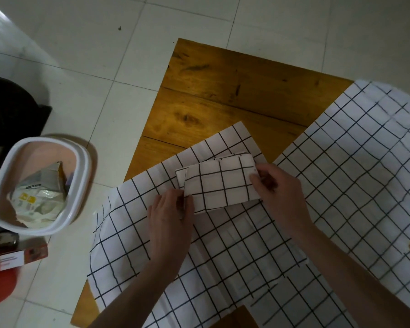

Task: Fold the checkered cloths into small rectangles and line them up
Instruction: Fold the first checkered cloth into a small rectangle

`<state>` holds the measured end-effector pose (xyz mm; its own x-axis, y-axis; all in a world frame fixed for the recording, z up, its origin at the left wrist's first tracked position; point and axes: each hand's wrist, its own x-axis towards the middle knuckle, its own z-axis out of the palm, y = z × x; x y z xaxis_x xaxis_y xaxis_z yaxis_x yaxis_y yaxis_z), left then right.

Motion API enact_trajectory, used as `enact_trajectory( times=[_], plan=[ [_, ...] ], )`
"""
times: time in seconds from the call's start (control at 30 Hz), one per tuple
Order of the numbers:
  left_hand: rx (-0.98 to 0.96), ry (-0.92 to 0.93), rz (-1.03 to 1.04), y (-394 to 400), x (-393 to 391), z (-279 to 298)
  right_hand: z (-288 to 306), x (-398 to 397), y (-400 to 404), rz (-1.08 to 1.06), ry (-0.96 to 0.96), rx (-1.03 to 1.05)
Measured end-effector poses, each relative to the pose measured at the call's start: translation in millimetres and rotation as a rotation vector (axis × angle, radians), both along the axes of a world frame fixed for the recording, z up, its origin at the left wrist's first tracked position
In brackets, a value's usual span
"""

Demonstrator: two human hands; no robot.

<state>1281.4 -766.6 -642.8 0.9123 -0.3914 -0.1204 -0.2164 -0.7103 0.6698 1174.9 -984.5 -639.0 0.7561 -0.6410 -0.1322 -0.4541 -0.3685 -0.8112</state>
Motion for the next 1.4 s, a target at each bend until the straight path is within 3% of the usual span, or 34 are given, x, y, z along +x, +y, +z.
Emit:
enact_trajectory(
  times=[0.27,0.47,0.57,0.63,0.77,0.9,1.13,1.4],
  plan=[
    [0.111,-0.037,-0.005,-1,1,-7,-12,18,3,-0.024,0.030,-0.071],
    [0.109,-0.124,0.025,1,-4,-4,-21,22,4,0.099,0.114,-0.369],
    [0.128,-0.257,-0.137,5,-6,-5,-12,15,12,0.098,0.136,-0.497],
    [0.152,-0.319,-0.299,9,-9,-5,-2,4,24,0.186,0.098,-0.559],
    [0.317,-0.356,-0.538,11,-28,-9,5,-16,63,0.573,0.082,-0.679],
    [0.435,-0.299,-0.567,13,-49,-16,-14,-32,81,0.744,0.209,-0.688],
    [0.488,-0.349,-0.531,21,-51,-27,-28,-35,75,0.746,0.333,-0.694],
    [0.500,-0.268,-0.463,28,-47,-26,-24,-48,51,0.598,0.412,-0.697]
  ],
)
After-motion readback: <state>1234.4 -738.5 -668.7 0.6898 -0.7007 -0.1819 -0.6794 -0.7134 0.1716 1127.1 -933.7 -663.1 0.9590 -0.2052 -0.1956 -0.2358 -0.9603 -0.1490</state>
